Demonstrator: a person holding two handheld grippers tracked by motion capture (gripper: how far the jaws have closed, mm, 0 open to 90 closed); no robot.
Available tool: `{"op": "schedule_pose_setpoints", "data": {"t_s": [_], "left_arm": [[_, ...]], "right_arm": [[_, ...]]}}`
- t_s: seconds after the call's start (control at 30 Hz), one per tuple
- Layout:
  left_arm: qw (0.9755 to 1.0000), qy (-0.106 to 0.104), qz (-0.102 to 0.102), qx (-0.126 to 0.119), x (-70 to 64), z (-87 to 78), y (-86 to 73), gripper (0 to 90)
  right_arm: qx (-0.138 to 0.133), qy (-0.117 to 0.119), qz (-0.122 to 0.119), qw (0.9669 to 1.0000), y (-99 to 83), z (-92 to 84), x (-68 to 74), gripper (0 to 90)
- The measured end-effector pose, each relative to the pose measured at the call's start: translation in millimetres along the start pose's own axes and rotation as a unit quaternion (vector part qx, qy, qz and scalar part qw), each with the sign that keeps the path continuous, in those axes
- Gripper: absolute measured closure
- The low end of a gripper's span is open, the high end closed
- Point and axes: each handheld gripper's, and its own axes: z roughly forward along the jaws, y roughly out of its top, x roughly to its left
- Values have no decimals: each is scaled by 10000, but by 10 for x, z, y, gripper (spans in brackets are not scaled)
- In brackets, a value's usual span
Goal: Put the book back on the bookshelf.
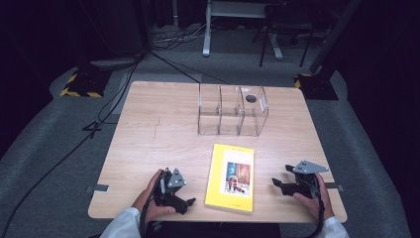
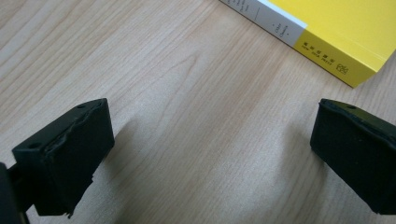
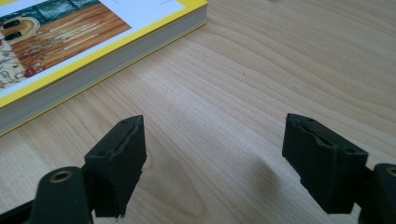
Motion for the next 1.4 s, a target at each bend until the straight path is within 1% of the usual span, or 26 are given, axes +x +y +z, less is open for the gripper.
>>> {"op": "schedule_pose_setpoints", "data": {"t_s": [0.03,0.1,0.2,0.3,0.37,0.43,0.47,0.5,0.53,0.57,0.6,0.63,0.67,0.7,0.73,0.83,0.9,0.93,0.97,1.0,1.1,1.17,1.23,1.3,1.33,1.4], "left_arm": [[10000,-24,31,2,-5,-2,-1,1],[10000,-56,67,15,-10,-3,-2,1],[10000,-58,60,-2,-17,0,0,1],[9999,-40,92,-8,-38,-4,-5,5],[9999,-78,124,-7,-58,-5,-8,5],[9998,-113,172,1,-67,-5,-6,5],[9995,-184,260,1,-75,-2,-3,5],[9995,-184,260,1,-75,-2,-3,5],[9994,-201,269,-2,-78,-2,-3,5],[9994,-203,272,-1,-78,-2,-3,6],[9994,-202,270,-3,-78,-2,-3,5],[9994,-202,270,-3,-78,-2,-3,5],[9994,-206,270,-3,-79,-1,-2,5],[9995,-199,258,-14,-85,3,-1,5],[9994,-196,283,-2,-91,6,5,6],[9990,-262,367,-12,-116,35,37,6],[9991,-259,347,1,-121,59,65,6],[9989,-257,380,-2,-121,67,76,6],[9988,-295,379,-13,-133,80,88,6],[9986,-312,436,-13,-142,85,95,6],[9973,-471,567,-1,-201,106,114,6],[9972,-470,588,-6,-232,127,139,6],[9978,-421,513,3,-255,147,162,6],[9987,-300,411,-2,-230,163,182,6],[9990,-298,348,6,-205,169,189,5],[9987,-298,404,-8,-191,169,190,5]], "right_arm": [[69,53,74,9999,-13,39,-17,188],[229,-4,44,9997,-6,69,-7,164],[233,-65,-41,9997,-8,77,25,164],[246,38,-57,9997,0,88,65,165],[264,158,-142,9994,21,110,126,162],[261,272,-267,9989,57,151,219,160],[258,331,-312,9986,73,172,263,159],[258,331,-312,9986,73,172,263,159],[253,386,-373,9982,90,193,306,155],[217,368,-471,9980,107,212,363,152],[204,465,-584,9970,131,236,449,156],[204,465,-584,9970,131,236,449,156],[225,570,-638,9961,138,243,481,156],[198,617,-741,9951,149,251,541,149],[191,600,-763,9951,153,258,560,157],[196,629,-737,9951,155,259,572,161],[186,629,-773,9948,154,257,573,159],[191,618,-770,9949,157,260,574,153],[198,624,-758,9950,160,263,575,151],[217,618,-744,9951,166,270,576,143],[221,510,-668,9962,185,292,598,142],[218,483,-682,9963,191,302,606,131],[229,508,-655,9963,193,307,596,132],[251,535,-635,9962,195,308,594,133],[253,535,-634,9962,196,307,595,133],[230,541,-663,9961,197,310,597,140]]}}
